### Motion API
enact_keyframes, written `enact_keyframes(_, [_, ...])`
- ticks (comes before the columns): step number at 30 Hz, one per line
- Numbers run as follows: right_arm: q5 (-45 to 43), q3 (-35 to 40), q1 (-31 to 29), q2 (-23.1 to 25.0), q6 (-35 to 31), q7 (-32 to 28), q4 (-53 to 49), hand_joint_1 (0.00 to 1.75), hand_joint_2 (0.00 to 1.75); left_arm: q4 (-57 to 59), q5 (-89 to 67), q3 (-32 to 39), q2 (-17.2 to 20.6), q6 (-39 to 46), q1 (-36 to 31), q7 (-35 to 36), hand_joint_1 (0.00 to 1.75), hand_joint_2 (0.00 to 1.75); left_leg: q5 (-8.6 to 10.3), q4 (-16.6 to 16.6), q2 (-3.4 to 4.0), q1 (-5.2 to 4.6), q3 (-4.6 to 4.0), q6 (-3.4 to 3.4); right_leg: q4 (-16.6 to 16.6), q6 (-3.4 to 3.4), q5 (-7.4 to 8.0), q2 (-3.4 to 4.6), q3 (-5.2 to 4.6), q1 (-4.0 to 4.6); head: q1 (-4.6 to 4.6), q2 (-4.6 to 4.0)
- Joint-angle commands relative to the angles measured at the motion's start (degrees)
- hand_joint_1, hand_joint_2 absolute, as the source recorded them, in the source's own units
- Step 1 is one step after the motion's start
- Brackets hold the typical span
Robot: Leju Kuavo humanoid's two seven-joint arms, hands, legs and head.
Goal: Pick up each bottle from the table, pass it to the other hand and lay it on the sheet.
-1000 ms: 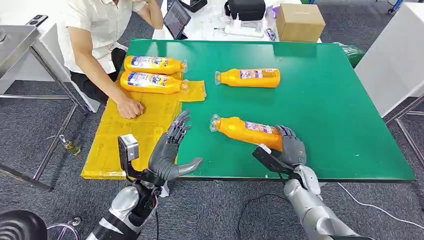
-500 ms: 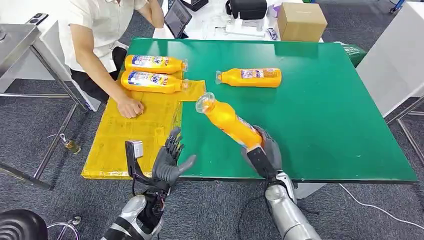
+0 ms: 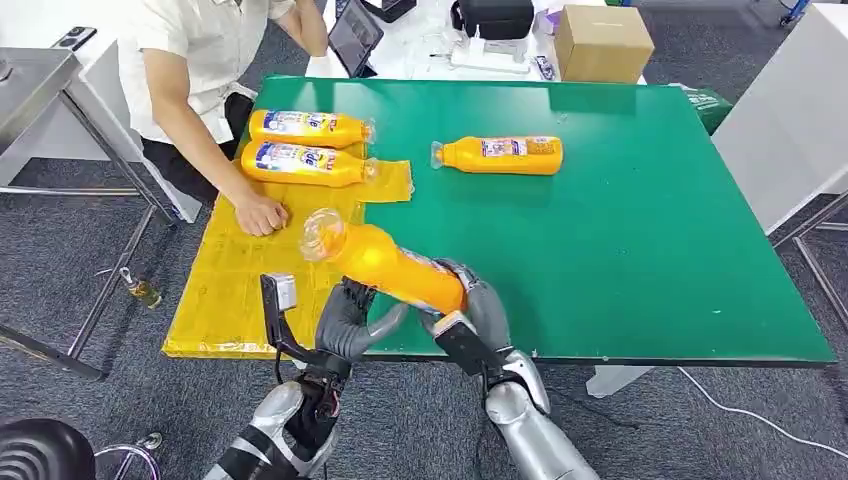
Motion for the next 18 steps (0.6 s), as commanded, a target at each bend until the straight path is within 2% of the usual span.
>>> enact_keyframes(1, [-0.5, 7.4, -2.7, 0.9, -0.1, -0.7, 10.6, 1.69, 1.75, -4.3, -2.2, 0.0, -0.1, 1.7, -1.1, -3.5, 0.0, 1.75, -0.11, 0.0, 0.08, 0.0, 0.27, 0.09, -0.1, -0.13, -0.08, 0.0, 0.27, 0.04, 0.02, 0.0])
enact_keyframes(7, [-0.3, 8.3, -3.9, 1.6, -1.6, -0.9, 11.7, 1.68, 1.75, -5.5, -1.6, -0.3, 0.1, -0.1, -0.6, -2.2, 0.0, 1.75, -0.05, 0.0, 0.06, 0.0, 0.12, 0.06, 0.0, -0.1, -0.03, 0.01, 0.13, 0.03, 0.0, 0.0])
enact_keyframes(12, [2.4, 10.5, -6.4, 2.6, -6.4, -0.2, 14.1, 1.75, 1.75, -2.0, 1.3, -0.7, 0.0, -2.3, -2.9, -0.7, 0.0, 1.75, -0.06, 0.0, 0.07, -0.02, 0.19, 0.09, 0.0, -0.14, -0.05, -0.02, 0.18, 0.02, 0.02, 0.0])
enact_keyframes(13, [2.8, 10.8, -6.4, 2.5, -7.3, -0.4, 14.1, 1.71, 1.75, -1.0, 1.4, -0.7, 0.0, -2.3, -3.4, -0.3, 0.0, 1.75, -0.06, 0.0, 0.07, 0.0, 0.19, 0.08, 0.0, -0.14, -0.05, -0.02, 0.19, 0.04, 0.02, 0.0])
enact_keyframes(14, [2.8, 11.0, -6.4, 2.5, -7.7, -0.5, 13.9, 1.73, 1.75, -0.2, 1.6, -0.8, 0.0, -2.3, -3.7, 0.3, 0.19, 1.75, -0.01, 0.0, 0.04, -0.02, 0.08, 0.05, 0.0, -0.08, -0.01, -0.01, 0.08, 0.01, 0.0, 0.0])
enact_keyframes(15, [2.8, 11.0, -6.3, 2.5, -7.7, -0.5, 13.9, 1.73, 1.75, 0.1, 1.6, -0.8, 0.1, -2.3, -3.8, 0.3, 0.19, 1.75, -0.06, 0.0, 0.06, -0.01, 0.2, 0.08, 0.0, -0.14, -0.05, -0.02, 0.21, 0.04, 0.02, 0.0])
enact_keyframes(16, [3.3, 11.4, -6.2, 2.4, -8.9, -0.5, 13.3, 1.66, 1.75, 2.0, 2.1, -0.8, 0.0, -2.4, -4.6, 1.0, 1.75, 1.75, -0.02, -0.1, 0.03, -0.02, 0.11, 0.06, 0.0, -0.09, -0.03, -0.04, 0.11, 0.01, 0.0, 0.0])
enact_keyframes(17, [3.4, 11.6, -6.0, 2.4, -9.7, -0.8, 12.7, 1.41, 1.75, 3.1, 3.2, -0.7, 0.0, -3.3, -4.9, 1.9, 1.75, 1.75, -0.03, 0.0, 0.01, -0.01, 0.13, 0.06, 0.0, -0.09, -0.03, -0.04, 0.14, 0.02, 0.02, 0.0])
enact_keyframes(18, [3.5, 11.9, -5.8, 2.4, -10.3, -1.0, 12.1, 1.01, 1.75, 4.7, 3.4, -1.3, 0.5, -3.7, -5.6, 2.9, 1.75, 1.75, -0.07, -0.1, 0.02, 0.0, 0.28, 0.09, -0.1, -0.15, -0.08, -0.06, 0.3, 0.05, 0.0, 0.0])
